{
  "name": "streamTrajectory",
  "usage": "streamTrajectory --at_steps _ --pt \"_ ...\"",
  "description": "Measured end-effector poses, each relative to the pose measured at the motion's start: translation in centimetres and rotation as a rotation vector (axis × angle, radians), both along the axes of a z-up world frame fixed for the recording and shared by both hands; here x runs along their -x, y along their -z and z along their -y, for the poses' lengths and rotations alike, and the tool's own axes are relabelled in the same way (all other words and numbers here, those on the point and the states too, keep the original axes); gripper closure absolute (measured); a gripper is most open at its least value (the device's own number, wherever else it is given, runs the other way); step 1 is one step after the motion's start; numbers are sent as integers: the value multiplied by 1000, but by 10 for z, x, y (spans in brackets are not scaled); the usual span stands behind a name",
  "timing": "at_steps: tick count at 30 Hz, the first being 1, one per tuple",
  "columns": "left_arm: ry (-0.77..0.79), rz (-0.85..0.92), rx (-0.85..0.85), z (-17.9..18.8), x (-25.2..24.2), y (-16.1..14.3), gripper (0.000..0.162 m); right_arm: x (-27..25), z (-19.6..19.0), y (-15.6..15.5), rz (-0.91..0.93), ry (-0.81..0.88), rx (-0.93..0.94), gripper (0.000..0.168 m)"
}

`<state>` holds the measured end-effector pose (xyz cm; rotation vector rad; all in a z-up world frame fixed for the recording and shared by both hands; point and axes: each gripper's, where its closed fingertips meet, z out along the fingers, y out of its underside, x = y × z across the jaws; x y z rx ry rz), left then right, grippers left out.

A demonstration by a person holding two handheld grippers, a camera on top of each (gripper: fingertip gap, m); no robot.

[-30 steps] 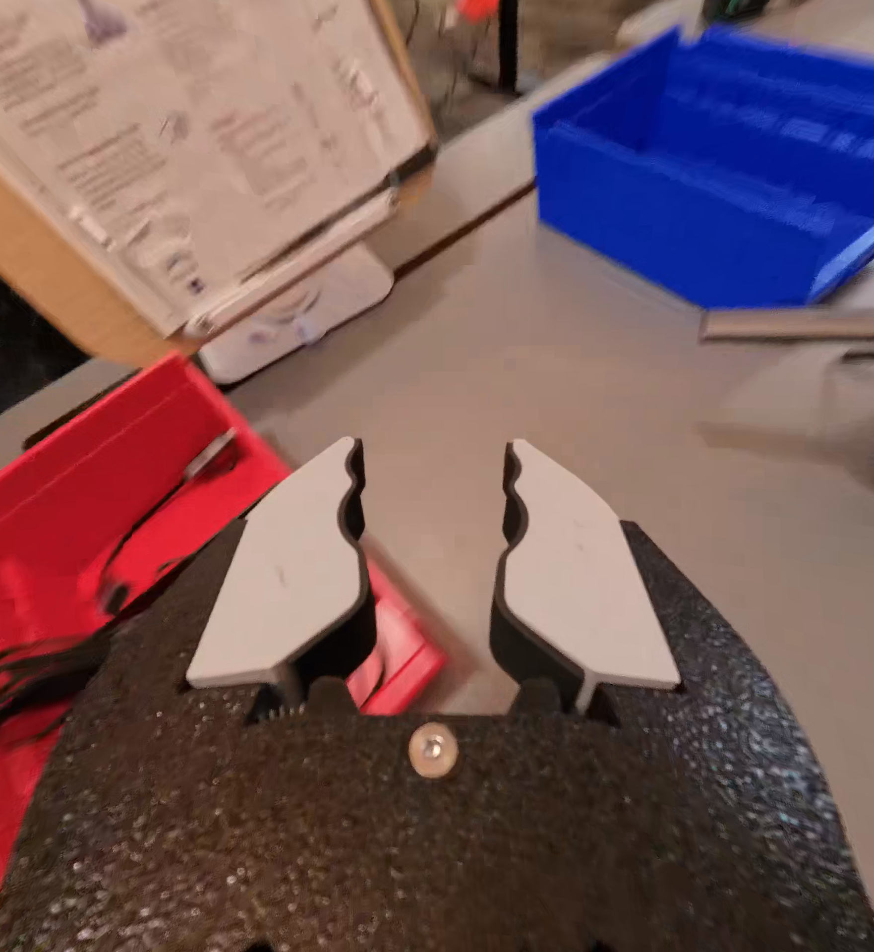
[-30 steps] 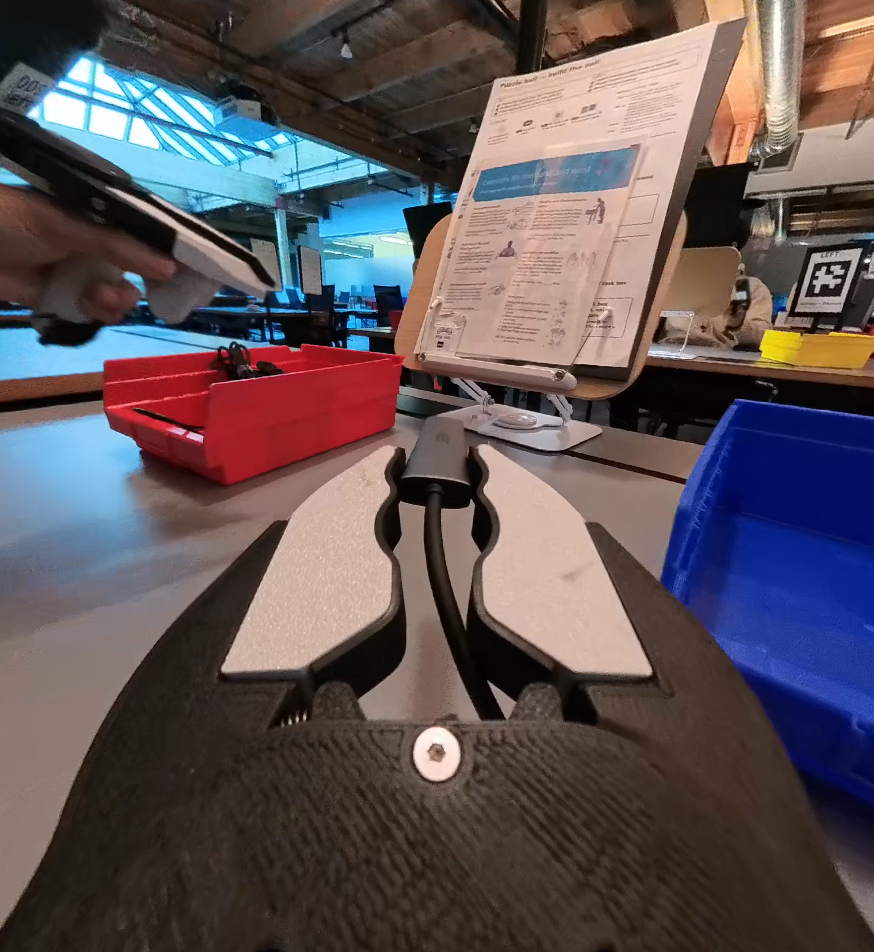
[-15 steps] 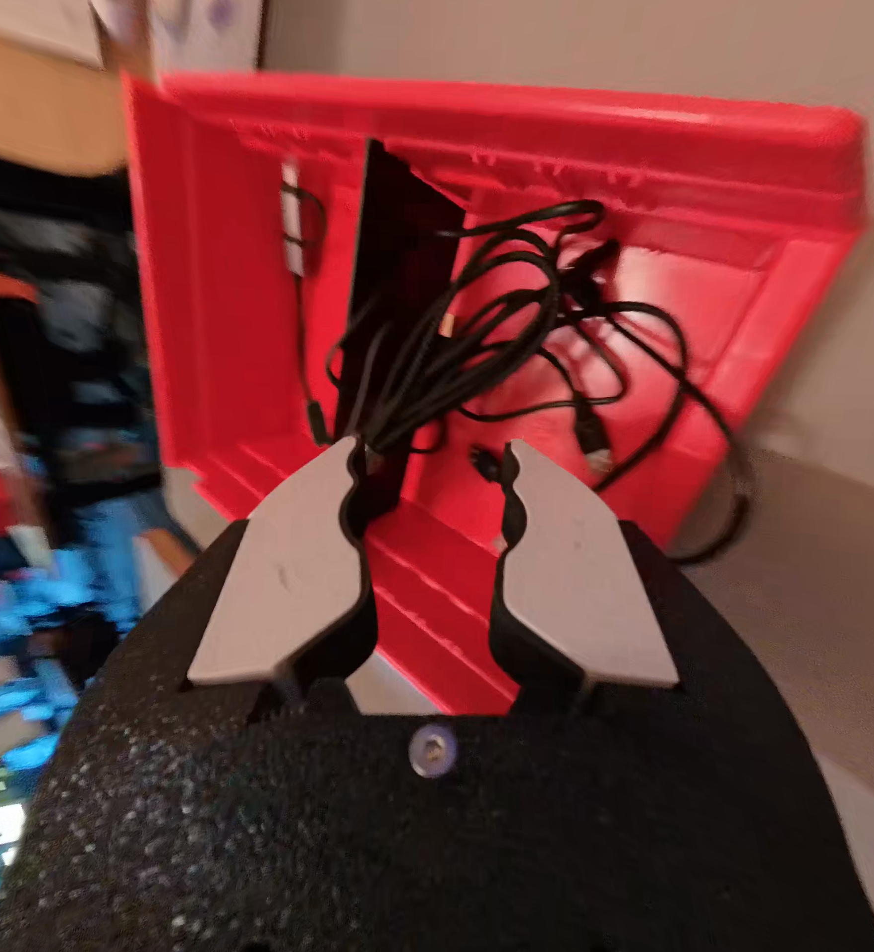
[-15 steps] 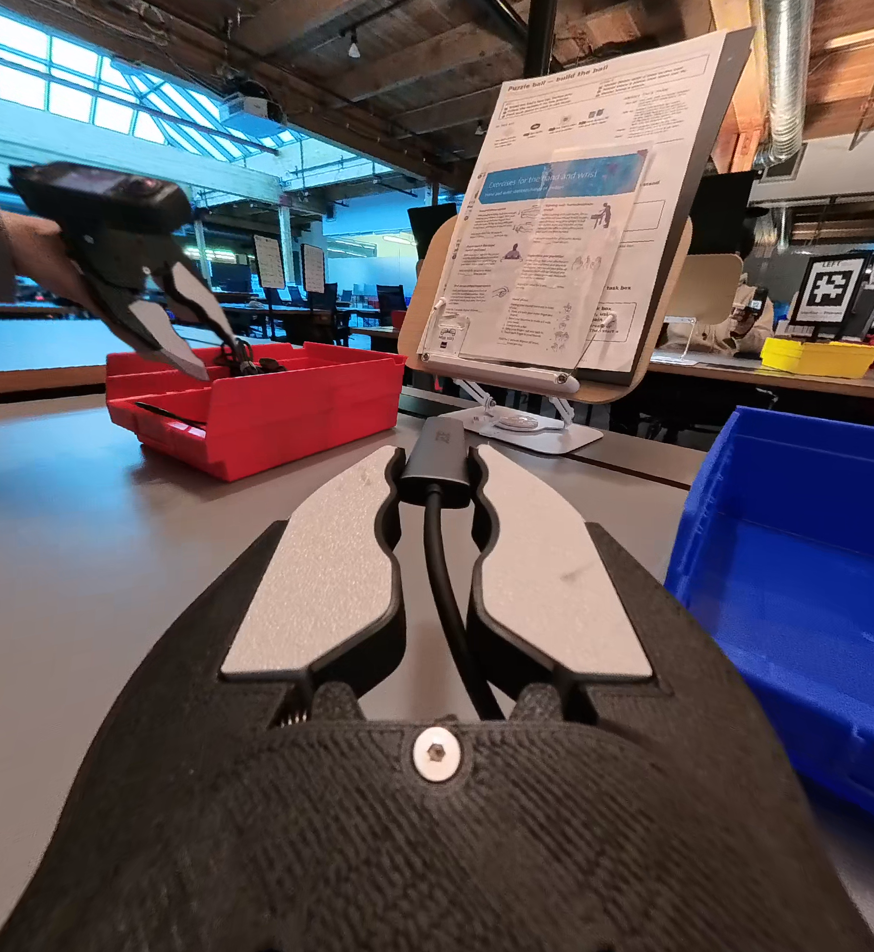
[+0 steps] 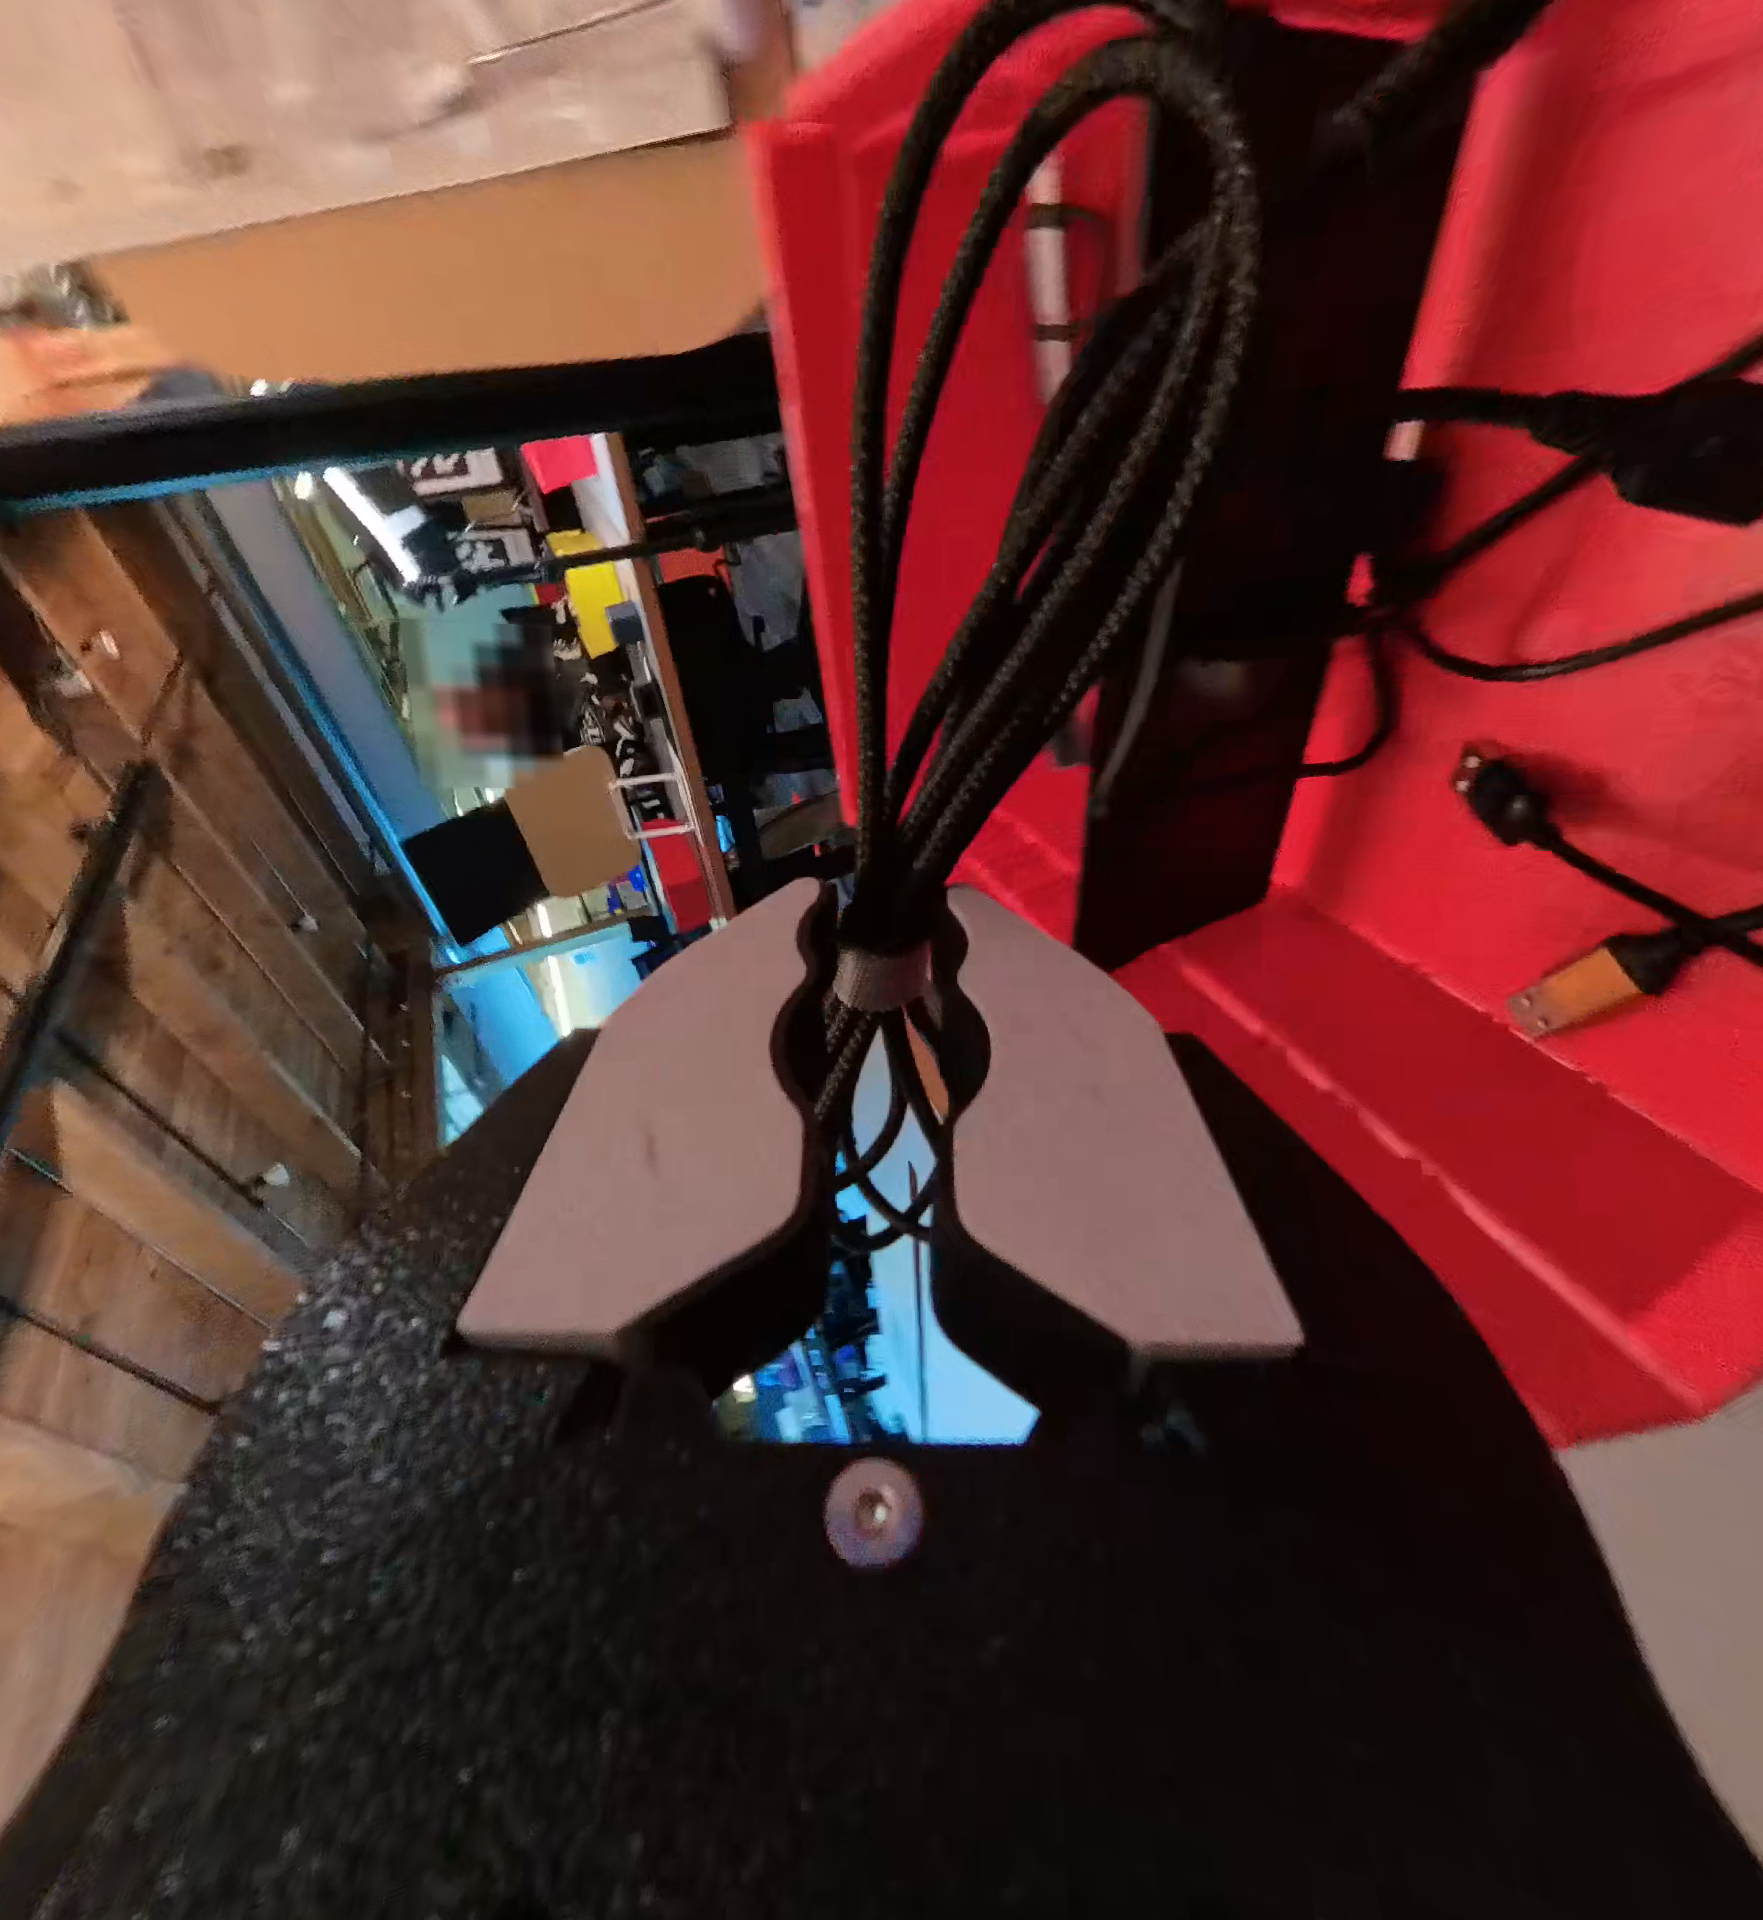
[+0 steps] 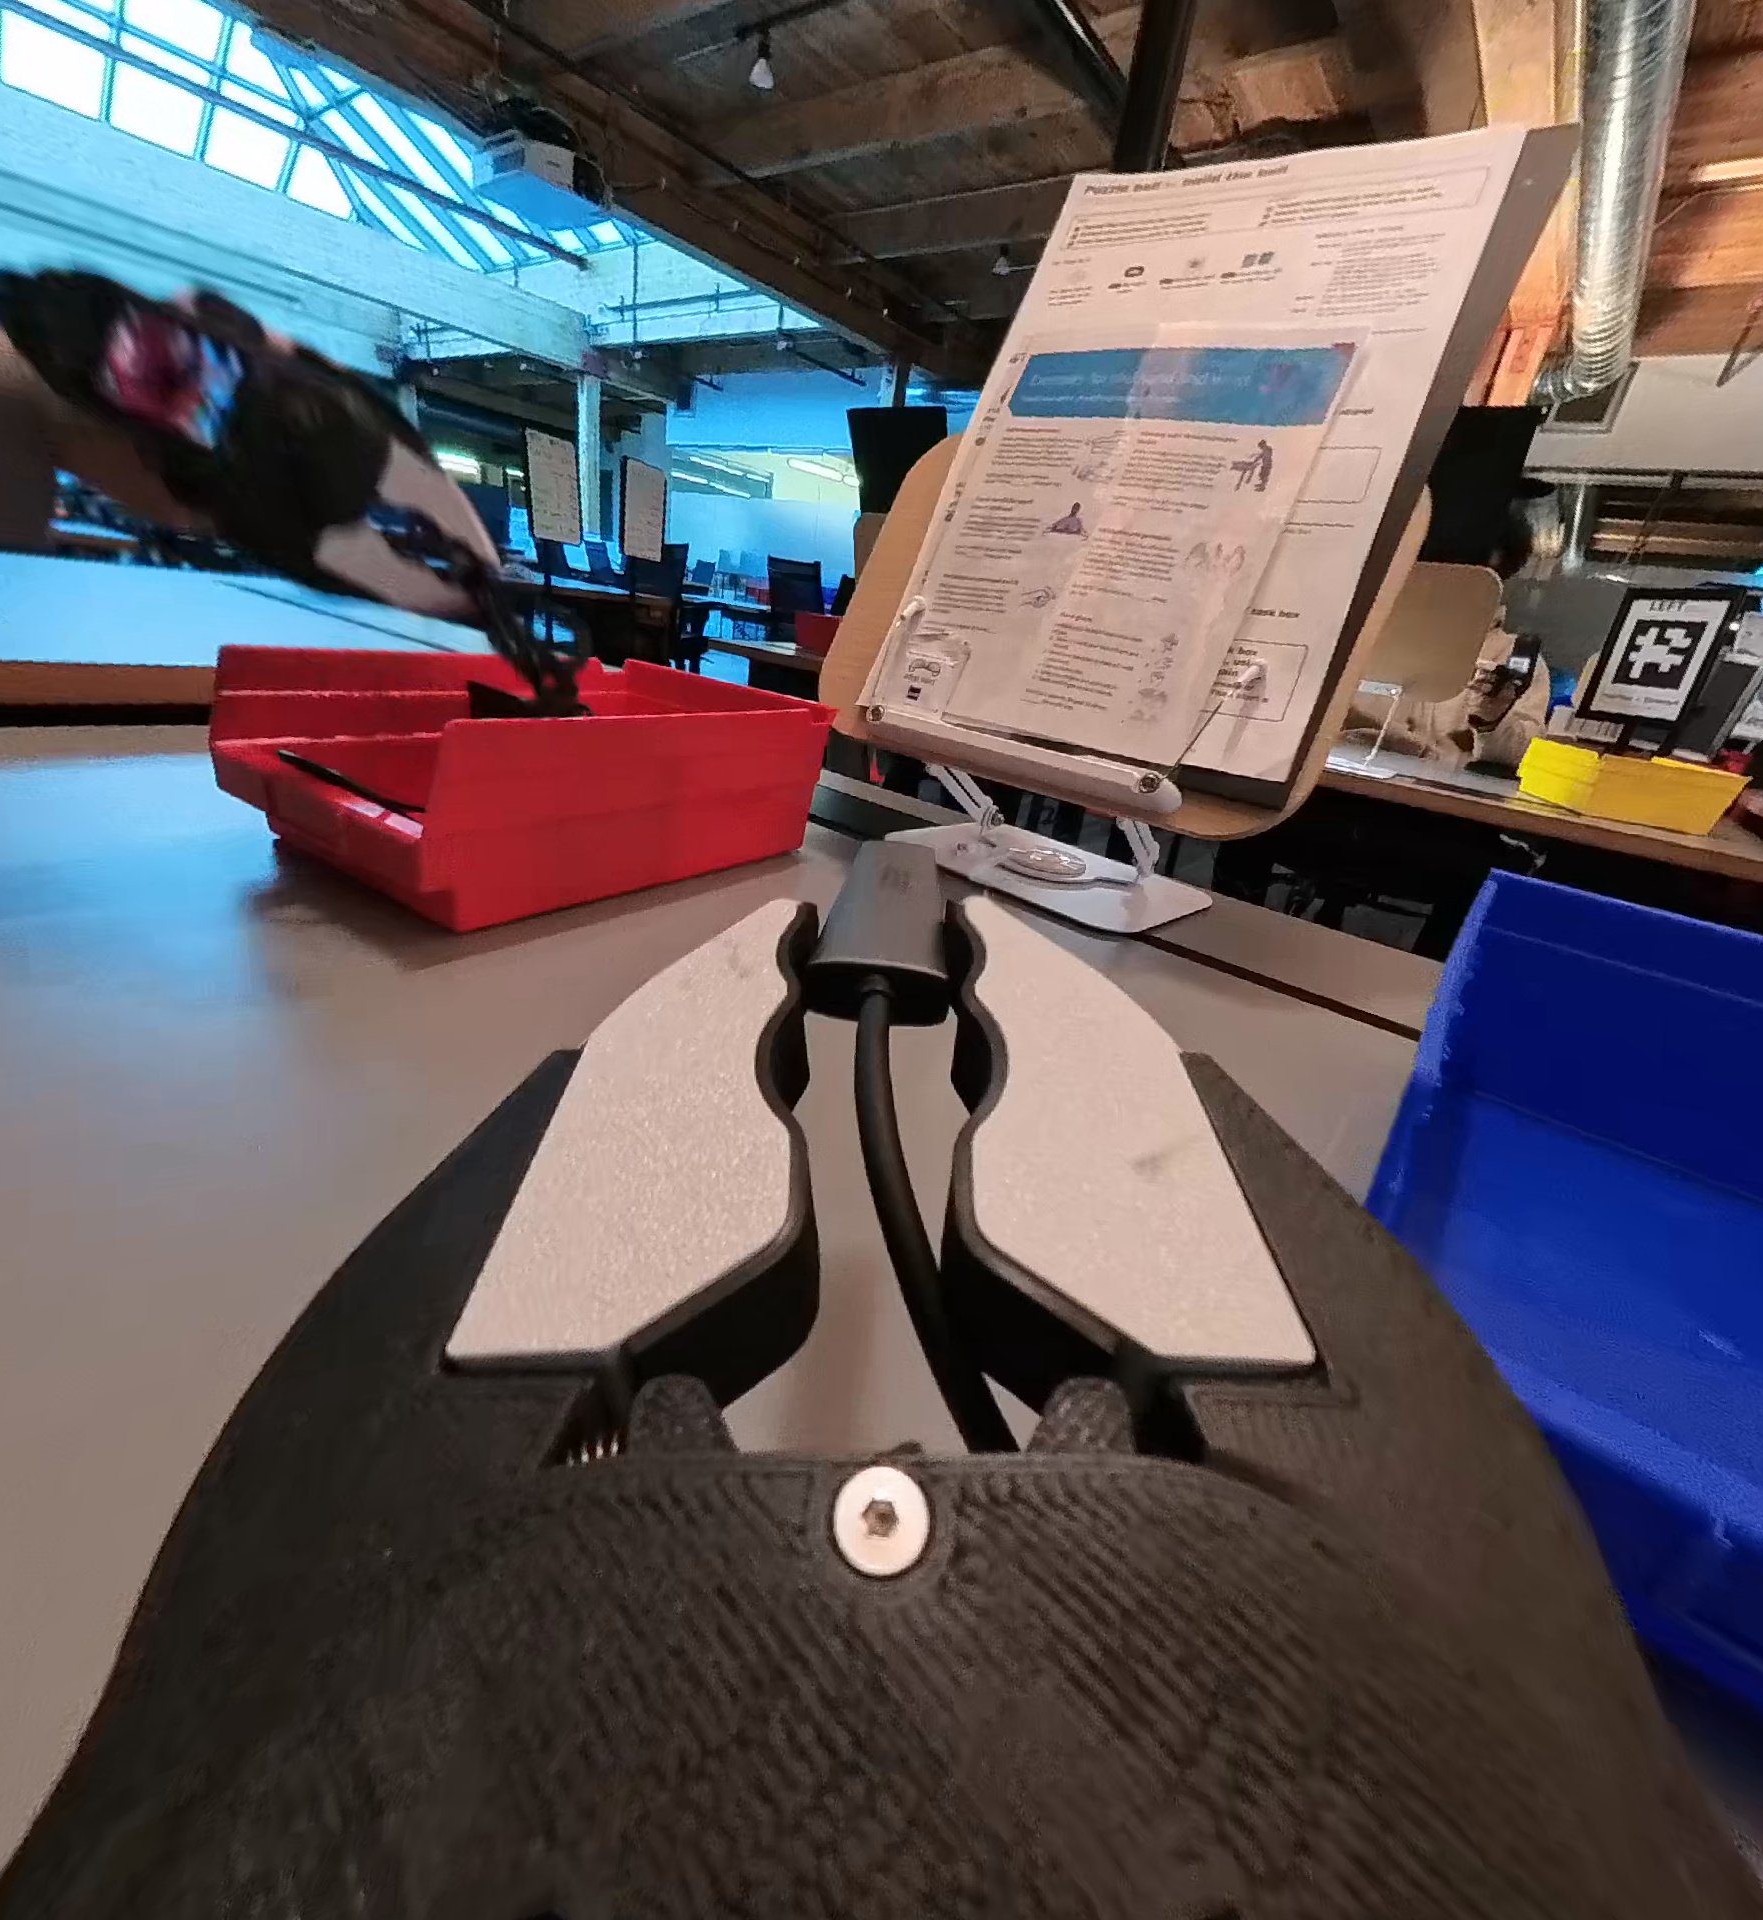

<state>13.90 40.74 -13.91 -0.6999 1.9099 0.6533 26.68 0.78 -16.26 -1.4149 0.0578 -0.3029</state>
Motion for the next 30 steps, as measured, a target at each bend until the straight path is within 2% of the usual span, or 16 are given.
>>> streamTrajectory --at_steps 7,9,11,14,17,22,24,27,30 --pt "-92 437 140 19 22 -141 146 -3 -1 1 -47 -26 1 145" --pt "-81 539 221 40 21 -168 146 -4 2 -2 -82 -60 -28 145" --pt "-47 553 344 71 12 -174 146 -8 7 -5 -126 -87 -69 145" --pt "37 440 562 133 -10 -145 146 -12 15 -10 -168 -116 -130 145" --pt "219 233 621 200 -26 -91 146 -7 19 -12 -165 -183 -152 145" --pt "500 111 403 272 -41 -6 146 -6 31 -17 -210 -299 -197 145" --pt "605 77 307 289 -43 22 146 2 41 -23 -239 -430 -232 145" --pt "776 85 234 308 -49 47 146 14 62 -30 -217 -604 -258 145" --pt "870 121 224 316 -59 57 146 17 88 -37 -248 -744 -316 145"
